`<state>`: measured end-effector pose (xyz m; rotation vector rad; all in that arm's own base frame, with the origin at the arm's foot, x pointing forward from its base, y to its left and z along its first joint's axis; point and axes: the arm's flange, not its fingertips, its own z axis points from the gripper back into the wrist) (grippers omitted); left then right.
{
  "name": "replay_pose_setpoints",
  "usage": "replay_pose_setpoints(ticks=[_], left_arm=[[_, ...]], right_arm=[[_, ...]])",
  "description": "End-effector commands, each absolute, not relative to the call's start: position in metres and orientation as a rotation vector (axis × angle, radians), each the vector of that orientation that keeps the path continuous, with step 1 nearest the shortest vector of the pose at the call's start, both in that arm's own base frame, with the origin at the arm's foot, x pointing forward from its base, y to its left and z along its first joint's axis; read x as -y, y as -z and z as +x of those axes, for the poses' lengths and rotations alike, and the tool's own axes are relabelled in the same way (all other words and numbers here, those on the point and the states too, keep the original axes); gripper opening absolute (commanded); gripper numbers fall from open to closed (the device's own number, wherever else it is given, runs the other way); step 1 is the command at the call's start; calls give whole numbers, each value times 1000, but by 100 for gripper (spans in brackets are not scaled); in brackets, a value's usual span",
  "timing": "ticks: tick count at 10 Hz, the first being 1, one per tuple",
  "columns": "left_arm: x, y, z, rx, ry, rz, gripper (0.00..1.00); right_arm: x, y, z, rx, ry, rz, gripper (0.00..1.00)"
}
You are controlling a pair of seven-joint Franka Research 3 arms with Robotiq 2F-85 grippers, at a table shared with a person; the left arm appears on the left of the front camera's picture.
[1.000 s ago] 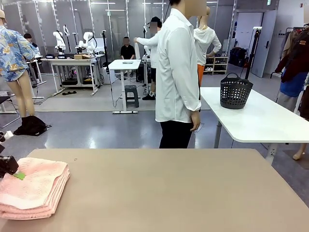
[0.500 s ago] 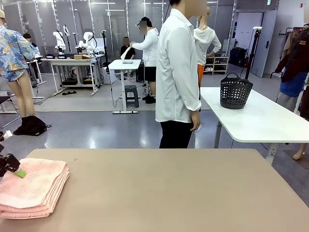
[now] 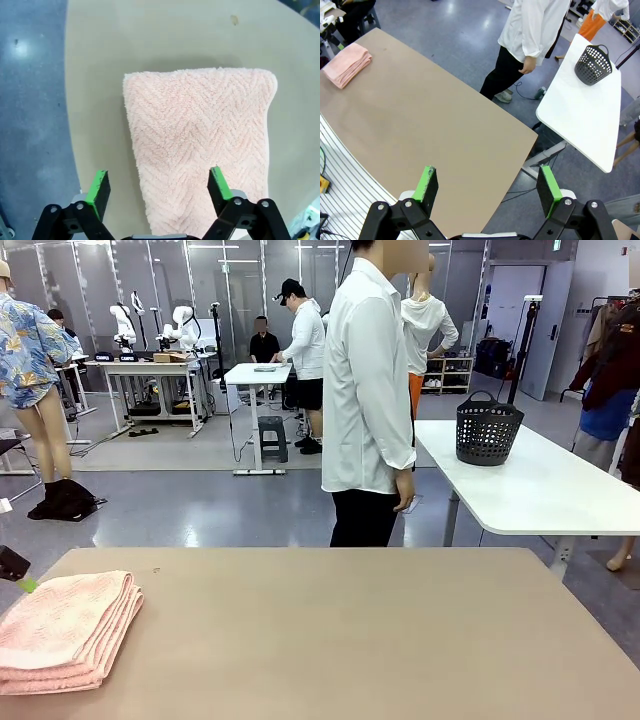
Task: Fold the towel.
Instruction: Pick up the 100 cm Hotel Towel and place it on the left side of the table.
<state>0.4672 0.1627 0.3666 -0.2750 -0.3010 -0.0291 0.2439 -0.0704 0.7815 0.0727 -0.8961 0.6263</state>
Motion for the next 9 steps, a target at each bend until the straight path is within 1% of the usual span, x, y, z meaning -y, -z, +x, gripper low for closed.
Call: replay_pose_setpoints(ticks=[1, 3, 4, 9], left_arm=[[-153, -381, 452, 316, 11, -233, 100], [-148, -388, 447, 326, 14, -276, 100], [-160, -383, 458, 323, 28, -259, 100], [-160, -383, 458, 323, 28, -259, 100]], right_arm=[[70, -781, 243, 896, -607, 74, 100], [70, -781, 243, 896, -607, 74, 100], [70, -781, 243, 896, -607, 74, 100], [70, -781, 243, 896, -607, 74, 100]])
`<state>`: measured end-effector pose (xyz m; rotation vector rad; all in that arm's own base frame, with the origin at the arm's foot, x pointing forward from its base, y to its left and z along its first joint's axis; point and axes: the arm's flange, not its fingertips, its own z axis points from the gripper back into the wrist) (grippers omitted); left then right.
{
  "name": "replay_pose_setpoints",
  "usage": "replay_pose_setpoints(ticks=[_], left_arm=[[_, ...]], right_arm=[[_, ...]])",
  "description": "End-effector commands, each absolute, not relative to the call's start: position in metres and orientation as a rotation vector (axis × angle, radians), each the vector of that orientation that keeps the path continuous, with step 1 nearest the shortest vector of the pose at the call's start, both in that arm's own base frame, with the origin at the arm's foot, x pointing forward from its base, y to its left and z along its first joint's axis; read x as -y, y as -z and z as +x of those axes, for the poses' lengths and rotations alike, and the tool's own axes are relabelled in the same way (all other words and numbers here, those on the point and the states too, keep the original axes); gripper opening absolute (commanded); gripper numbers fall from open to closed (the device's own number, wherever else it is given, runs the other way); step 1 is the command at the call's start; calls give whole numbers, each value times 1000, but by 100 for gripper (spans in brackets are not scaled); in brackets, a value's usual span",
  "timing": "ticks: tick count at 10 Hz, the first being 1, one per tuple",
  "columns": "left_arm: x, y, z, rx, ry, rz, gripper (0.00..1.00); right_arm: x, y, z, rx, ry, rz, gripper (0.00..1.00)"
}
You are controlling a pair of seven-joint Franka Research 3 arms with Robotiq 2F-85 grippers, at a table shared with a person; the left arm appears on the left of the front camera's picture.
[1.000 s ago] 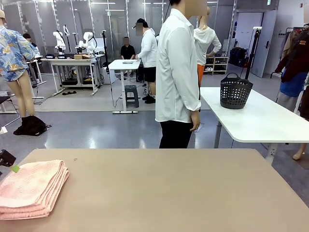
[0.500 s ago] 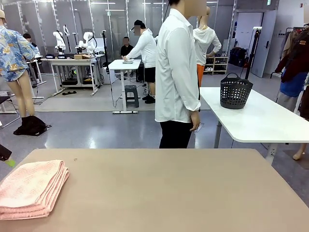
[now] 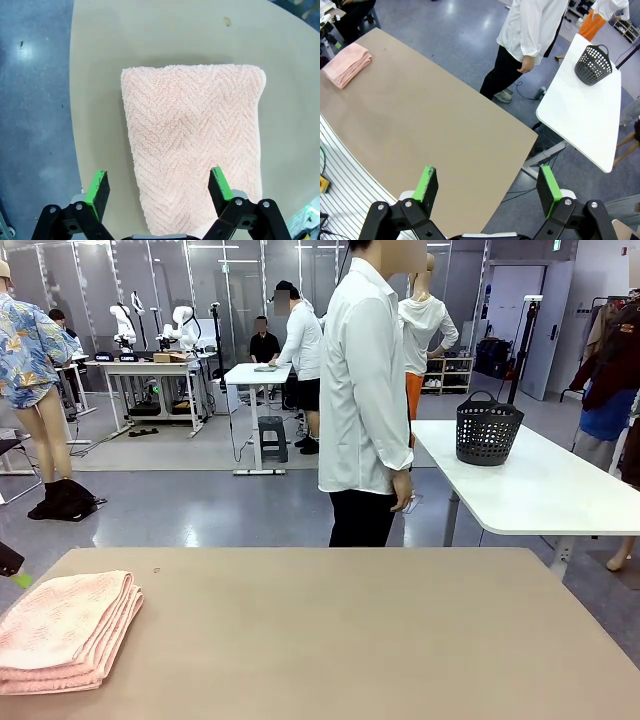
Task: Fold the towel.
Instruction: Pick up the 100 cm Hotel Towel and place it on the left side of the table.
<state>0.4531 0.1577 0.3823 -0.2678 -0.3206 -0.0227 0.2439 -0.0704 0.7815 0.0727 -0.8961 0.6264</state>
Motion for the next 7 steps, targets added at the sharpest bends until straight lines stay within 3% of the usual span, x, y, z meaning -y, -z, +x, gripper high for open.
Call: replay_pose_setpoints(ticks=[1, 7], left_arm=[[-160, -383, 458, 323, 28, -259, 100], [-160, -383, 458, 323, 28, -259, 100]], right_arm=[[70, -781, 243, 896, -607, 74, 100], [70, -781, 243, 896, -607, 74, 100]])
